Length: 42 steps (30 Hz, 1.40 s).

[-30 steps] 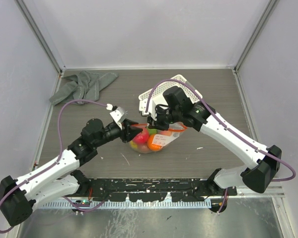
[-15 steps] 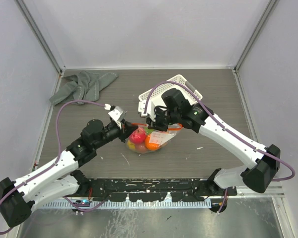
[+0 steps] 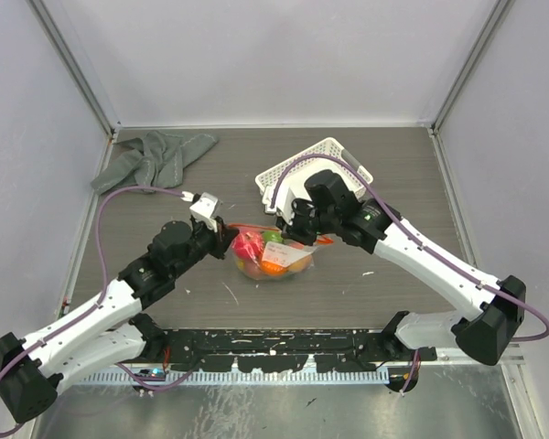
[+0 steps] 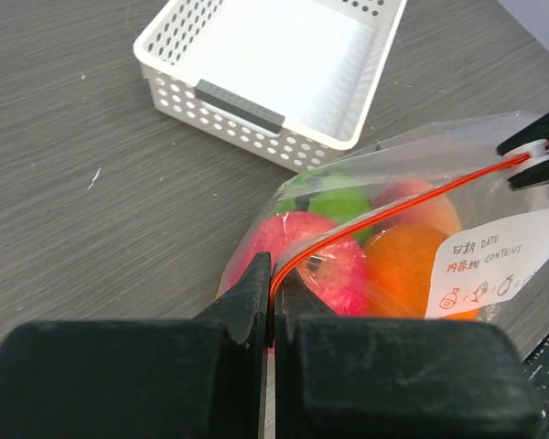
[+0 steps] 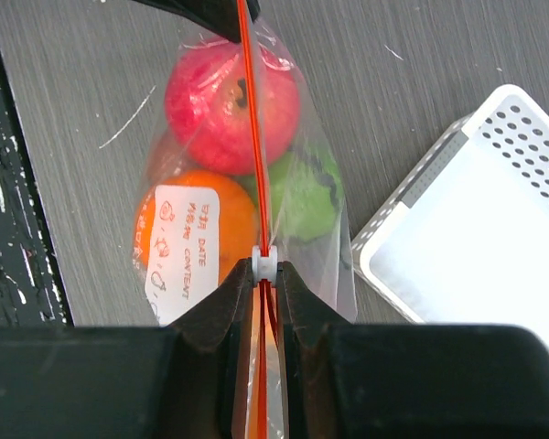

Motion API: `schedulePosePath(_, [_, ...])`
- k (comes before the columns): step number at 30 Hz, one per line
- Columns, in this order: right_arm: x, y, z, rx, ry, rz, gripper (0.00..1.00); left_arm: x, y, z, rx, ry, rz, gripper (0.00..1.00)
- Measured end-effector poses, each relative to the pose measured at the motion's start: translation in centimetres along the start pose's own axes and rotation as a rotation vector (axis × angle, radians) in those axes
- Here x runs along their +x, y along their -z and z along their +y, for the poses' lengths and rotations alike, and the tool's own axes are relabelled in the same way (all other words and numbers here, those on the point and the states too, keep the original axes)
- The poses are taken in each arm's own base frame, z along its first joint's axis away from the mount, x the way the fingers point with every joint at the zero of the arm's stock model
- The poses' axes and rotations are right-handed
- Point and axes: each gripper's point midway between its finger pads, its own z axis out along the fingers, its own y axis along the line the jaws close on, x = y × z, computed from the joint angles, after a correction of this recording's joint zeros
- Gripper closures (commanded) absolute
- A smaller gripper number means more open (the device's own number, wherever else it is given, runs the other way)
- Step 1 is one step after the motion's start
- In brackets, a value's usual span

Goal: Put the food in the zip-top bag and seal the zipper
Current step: Zip the zipper food storage bag at the center of the board.

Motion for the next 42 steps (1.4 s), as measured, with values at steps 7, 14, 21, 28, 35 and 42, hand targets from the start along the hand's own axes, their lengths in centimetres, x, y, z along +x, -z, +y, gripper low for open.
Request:
schedulePosePath(7, [0.4, 0.9, -0.3, 0.052, -0.024, 0.003, 0.99, -0.4, 0.9, 1.4, -0.068, 0.020, -0.016, 1.00])
schedulePosePath(14, [1.2, 2.1, -0.3, 0.097, -0.038, -0.001, 0.99, -0.4, 1.2, 2.5, -0.114, 0.037, -0.013, 1.00])
schedulePosePath(21, [1.8, 2.9, -0.6, 0.142, -0.054, 0.004, 0.99, 0.0, 1.4, 4.1, -0.178, 0.076, 0.000, 1.00])
schedulePosePath(28, [2.1, 3.5, -0.9, 0.174, -0.061, 0.008, 0.99, 0.1, 1.5, 5.0, -0.214, 0.104, 0.004, 1.00])
schedulePosePath(35, [2.6, 4.0, -1.2, 0.205, -0.065, 0.016, 0.99, 0.2, 1.9, 6.2, -0.264, 0.136, 0.004, 1.00])
schedulePosePath(42, [3.2, 4.3, -1.2, 0.220, -0.073, 0.022, 0.99, 0.2, 2.1, 6.9, -0.288, 0.177, 0.007, 1.00])
